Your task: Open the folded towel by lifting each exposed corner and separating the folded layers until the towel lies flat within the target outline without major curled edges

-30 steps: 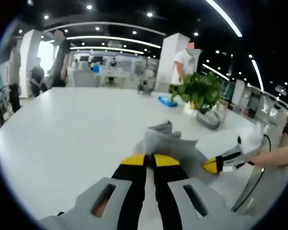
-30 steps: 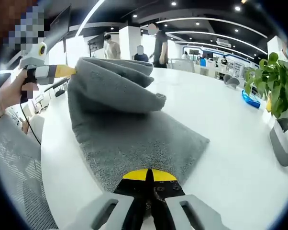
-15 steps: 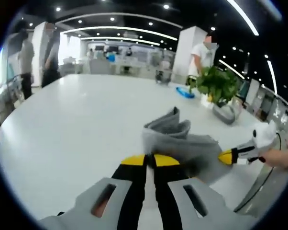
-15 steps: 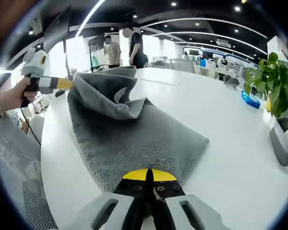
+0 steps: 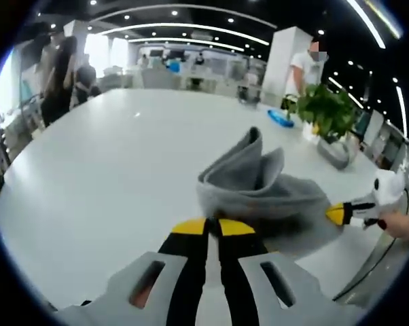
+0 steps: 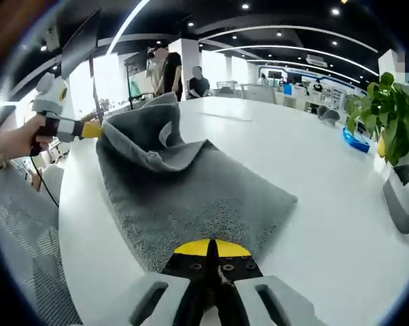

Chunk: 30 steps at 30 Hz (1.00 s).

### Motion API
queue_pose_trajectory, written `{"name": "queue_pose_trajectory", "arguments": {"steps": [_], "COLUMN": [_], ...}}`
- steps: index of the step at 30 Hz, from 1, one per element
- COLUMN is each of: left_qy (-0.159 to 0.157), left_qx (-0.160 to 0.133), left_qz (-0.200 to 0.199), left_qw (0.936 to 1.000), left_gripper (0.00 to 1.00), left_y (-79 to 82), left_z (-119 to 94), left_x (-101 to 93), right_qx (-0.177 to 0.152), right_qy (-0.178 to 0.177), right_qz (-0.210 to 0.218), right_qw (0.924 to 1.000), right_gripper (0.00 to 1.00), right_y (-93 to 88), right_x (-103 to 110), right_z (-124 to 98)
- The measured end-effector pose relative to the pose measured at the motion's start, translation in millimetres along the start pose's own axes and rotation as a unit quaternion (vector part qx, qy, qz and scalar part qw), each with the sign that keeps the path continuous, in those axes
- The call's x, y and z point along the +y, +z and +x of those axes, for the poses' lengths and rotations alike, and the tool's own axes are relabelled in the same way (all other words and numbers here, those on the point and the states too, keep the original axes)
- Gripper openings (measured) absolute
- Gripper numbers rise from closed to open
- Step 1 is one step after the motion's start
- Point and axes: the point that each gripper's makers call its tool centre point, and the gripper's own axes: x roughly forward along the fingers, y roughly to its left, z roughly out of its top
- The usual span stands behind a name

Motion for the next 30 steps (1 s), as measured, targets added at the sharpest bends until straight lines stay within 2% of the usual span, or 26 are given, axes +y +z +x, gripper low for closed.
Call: {"name": "queue_pose_trajectory", "arguments": {"steps": [3,7,12,17,23,25,27,30], "left_qy": [0.012,0.031,0.049,0.066,0.066,0.067,0.067,0.068], "left_qx": [0.014,0.038,0.068,0.093,0.108,0.128,0.125,0.138], "left_qz": [0.009,-0.017,-0.018,0.027,0.020,0.008,0.011,0.024], "left_qw": [0.9998,0.9987,0.9963,0.9931,0.9917,0.9894,0.9898,0.9878], "left_gripper": [0.04,0.04,0.04,0.04,0.04,0.04,0.04,0.04], "left_y": [-5.1,-16.2,-29.1,-37.9,-48.2,-56.1,-55.3,-61.1], "left_z": [2,2,4,10,12,11,14,15], "left_x": [4.9,13.9,20.5,25.4,31.6,32.7,33.6,33.9], "right_qx": [0.000,0.000,0.000,0.000,-0.001,-0.001,-0.001,-0.001], "right_qy": [0.000,0.001,0.001,0.001,0.001,0.001,0.001,0.001], "right_qz": [0.000,0.001,0.002,0.001,0.001,0.001,0.001,0.001], "right_qw": [1.0000,1.0000,1.0000,1.0000,1.0000,1.0000,1.0000,1.0000], "right_gripper": [0.00,0.00,0.00,0.00,0.00,0.00,0.00,0.00], "right_y": [-0.1,-0.2,-0.5,-0.5,-0.6,-0.5,-0.5,-0.4], "right_x": [0,0,0,0,0,0,1,1], "right_z": [0,0,0,0,0,0,-1,0]}}
